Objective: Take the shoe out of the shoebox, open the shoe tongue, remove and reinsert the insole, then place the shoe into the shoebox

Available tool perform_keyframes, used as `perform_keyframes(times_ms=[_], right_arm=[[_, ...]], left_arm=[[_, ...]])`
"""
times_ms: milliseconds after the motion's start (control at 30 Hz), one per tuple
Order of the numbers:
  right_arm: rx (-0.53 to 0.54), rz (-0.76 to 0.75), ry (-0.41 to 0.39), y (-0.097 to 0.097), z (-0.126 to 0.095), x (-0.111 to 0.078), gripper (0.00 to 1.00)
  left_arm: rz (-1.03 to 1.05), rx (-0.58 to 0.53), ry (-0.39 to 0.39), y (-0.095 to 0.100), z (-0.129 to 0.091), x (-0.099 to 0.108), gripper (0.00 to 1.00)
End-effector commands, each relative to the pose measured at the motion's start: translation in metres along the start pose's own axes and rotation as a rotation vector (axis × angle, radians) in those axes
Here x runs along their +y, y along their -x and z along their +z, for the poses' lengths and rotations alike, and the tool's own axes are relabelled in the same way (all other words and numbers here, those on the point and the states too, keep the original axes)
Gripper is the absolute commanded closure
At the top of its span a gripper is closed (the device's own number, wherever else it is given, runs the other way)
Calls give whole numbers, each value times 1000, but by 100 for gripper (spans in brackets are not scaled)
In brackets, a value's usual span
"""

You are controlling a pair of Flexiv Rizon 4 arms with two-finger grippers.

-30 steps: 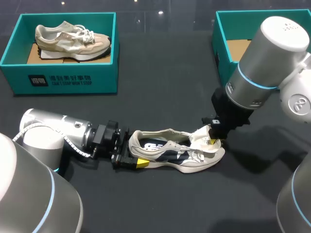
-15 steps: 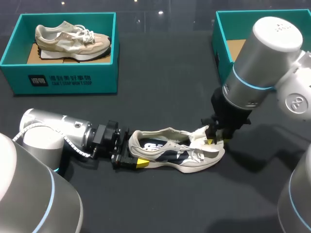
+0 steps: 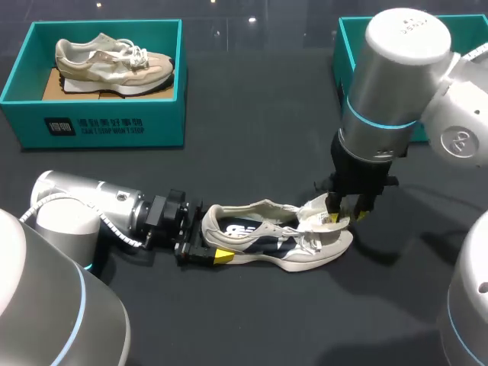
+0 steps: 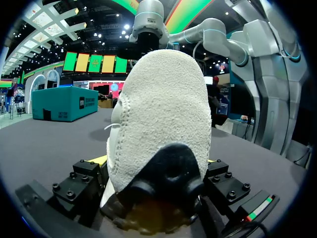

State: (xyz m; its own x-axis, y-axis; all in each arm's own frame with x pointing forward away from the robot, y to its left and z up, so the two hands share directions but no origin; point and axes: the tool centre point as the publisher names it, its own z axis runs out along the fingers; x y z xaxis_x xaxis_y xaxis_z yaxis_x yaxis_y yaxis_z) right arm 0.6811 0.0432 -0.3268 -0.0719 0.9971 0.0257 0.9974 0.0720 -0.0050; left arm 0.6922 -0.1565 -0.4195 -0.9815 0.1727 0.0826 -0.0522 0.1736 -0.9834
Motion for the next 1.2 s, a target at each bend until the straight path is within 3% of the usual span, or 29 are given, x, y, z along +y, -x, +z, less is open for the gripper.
perform_keyframes(times_ms=[33, 700, 933, 1200], right_arm=[[-80, 6, -7, -2, -11, 3, 56], [-248, -120, 83, -24, -91, 6, 55], [-212, -347, 133, -51, -116, 10, 57], [-157, -612, 132, -84, -121, 9, 60]], left_arm=[[0, 1, 1, 3, -2, 3, 100], [0, 1, 1, 3, -2, 3, 100], [0, 1, 1, 3, -2, 3, 100], [0, 1, 1, 3, -2, 3, 100]])
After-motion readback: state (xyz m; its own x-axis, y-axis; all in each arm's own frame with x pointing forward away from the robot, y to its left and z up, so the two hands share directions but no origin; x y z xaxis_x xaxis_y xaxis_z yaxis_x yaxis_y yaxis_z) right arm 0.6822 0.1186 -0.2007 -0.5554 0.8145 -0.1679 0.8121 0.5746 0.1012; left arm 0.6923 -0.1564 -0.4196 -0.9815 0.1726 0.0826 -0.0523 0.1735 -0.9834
